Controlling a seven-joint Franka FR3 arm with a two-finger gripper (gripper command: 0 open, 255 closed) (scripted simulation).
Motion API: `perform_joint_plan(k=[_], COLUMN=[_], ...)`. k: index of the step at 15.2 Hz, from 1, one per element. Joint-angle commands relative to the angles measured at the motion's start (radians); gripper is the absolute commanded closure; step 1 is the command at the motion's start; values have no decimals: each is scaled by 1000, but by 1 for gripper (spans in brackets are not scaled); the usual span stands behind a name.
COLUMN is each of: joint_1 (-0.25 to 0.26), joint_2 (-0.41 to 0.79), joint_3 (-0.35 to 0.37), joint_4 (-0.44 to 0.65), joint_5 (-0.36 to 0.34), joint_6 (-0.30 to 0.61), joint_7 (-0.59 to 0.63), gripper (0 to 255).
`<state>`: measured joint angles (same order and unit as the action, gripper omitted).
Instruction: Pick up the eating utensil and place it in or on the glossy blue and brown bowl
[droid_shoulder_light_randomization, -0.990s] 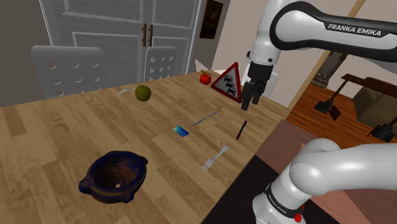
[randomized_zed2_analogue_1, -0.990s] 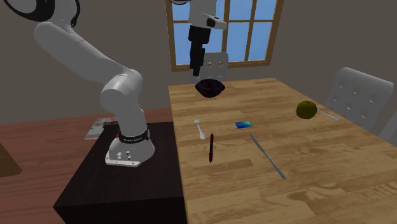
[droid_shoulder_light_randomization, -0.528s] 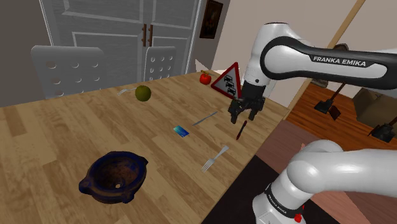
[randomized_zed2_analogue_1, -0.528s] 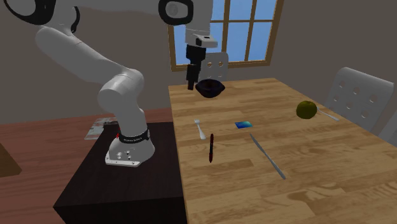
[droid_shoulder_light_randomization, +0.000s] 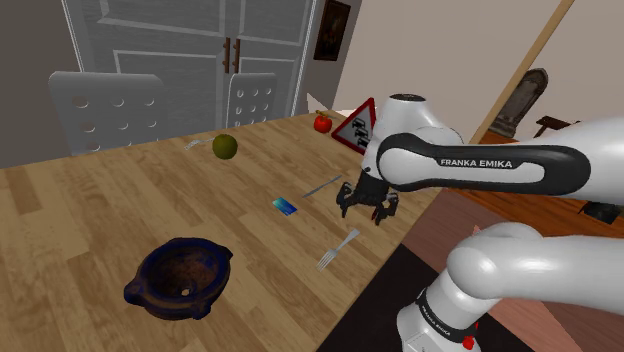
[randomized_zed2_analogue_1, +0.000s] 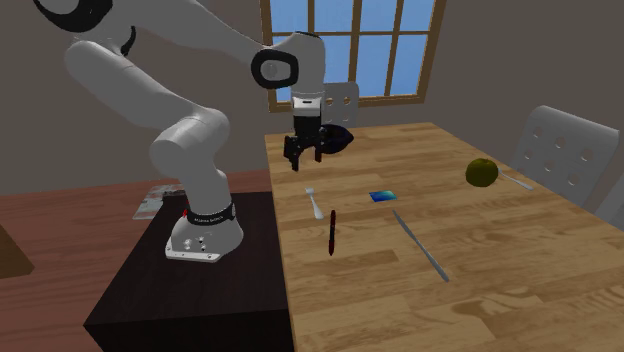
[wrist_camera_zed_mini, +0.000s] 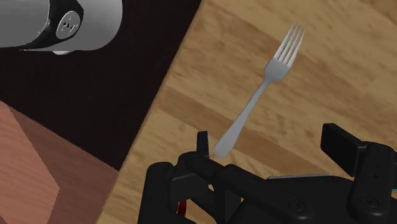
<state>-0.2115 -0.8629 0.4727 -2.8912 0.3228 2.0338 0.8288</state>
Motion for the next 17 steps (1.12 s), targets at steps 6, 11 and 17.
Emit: perform_joint_plan(k=[6,11,17], joint_1=[-164,-207,-240], joint_2=[208,309,368], joint_3=[321,373,405], joint_4=[-79,-100,-108], joint_5=[134,135,126], joint_6=[357,480,547], joint_7=[515,524,533], gripper=[0,0,0])
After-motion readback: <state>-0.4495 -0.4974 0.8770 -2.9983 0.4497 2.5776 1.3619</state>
